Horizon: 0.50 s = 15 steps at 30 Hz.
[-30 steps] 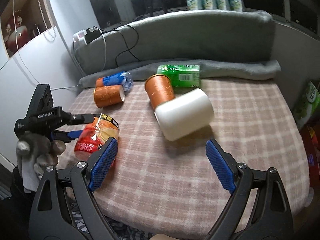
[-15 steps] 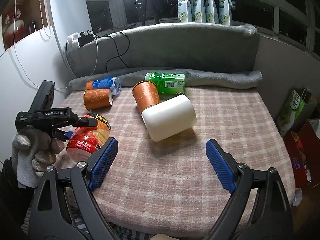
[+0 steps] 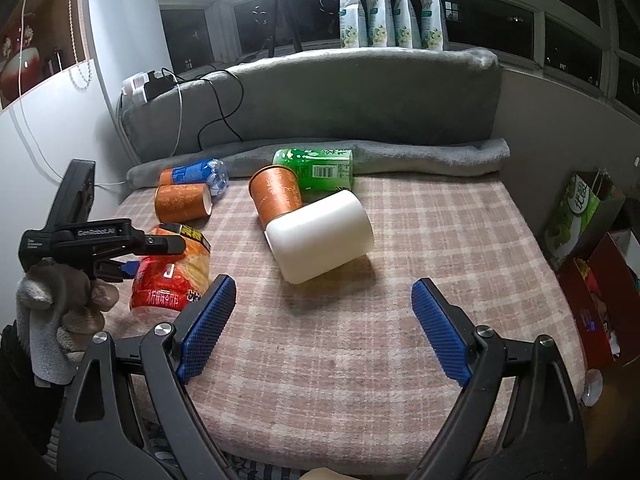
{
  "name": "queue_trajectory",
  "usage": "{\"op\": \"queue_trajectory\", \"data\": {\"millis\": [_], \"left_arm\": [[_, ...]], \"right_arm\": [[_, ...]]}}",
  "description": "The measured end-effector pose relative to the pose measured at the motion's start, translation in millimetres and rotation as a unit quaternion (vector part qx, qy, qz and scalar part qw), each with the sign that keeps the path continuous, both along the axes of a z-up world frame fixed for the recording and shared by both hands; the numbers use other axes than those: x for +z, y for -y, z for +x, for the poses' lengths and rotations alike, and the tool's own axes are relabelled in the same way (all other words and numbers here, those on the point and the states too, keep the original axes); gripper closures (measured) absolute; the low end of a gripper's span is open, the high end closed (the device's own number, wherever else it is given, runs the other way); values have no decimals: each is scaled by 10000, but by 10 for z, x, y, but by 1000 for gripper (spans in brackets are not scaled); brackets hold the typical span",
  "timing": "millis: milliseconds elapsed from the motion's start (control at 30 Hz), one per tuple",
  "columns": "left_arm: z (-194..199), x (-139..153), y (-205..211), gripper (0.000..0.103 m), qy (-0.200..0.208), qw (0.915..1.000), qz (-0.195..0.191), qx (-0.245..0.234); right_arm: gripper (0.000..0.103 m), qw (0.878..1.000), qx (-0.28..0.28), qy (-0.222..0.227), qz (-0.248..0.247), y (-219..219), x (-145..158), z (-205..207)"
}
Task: Flip cup upright
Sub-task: 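Lower the upright bottle onto the bed with the right tool, then open the right tool and withdraw it from the bottle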
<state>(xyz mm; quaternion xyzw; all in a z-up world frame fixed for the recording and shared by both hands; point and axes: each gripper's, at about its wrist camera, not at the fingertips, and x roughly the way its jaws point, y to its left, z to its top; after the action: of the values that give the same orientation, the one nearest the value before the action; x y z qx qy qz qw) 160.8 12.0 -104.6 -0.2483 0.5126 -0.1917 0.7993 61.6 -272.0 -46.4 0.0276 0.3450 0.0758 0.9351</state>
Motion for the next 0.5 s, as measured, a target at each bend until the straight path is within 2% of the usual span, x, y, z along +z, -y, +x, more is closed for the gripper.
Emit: {"op": "queue_trajectory", "data": {"millis": [200, 500], "left_arm": [[-57, 139, 108, 24, 414, 9987, 309, -56], [-117, 260, 223, 24, 817, 9946, 637, -45]], "right_arm": [[11, 10000, -53, 0, 31, 31, 1, 5], [11, 9999, -107, 71, -21, 38, 12, -16]]}}
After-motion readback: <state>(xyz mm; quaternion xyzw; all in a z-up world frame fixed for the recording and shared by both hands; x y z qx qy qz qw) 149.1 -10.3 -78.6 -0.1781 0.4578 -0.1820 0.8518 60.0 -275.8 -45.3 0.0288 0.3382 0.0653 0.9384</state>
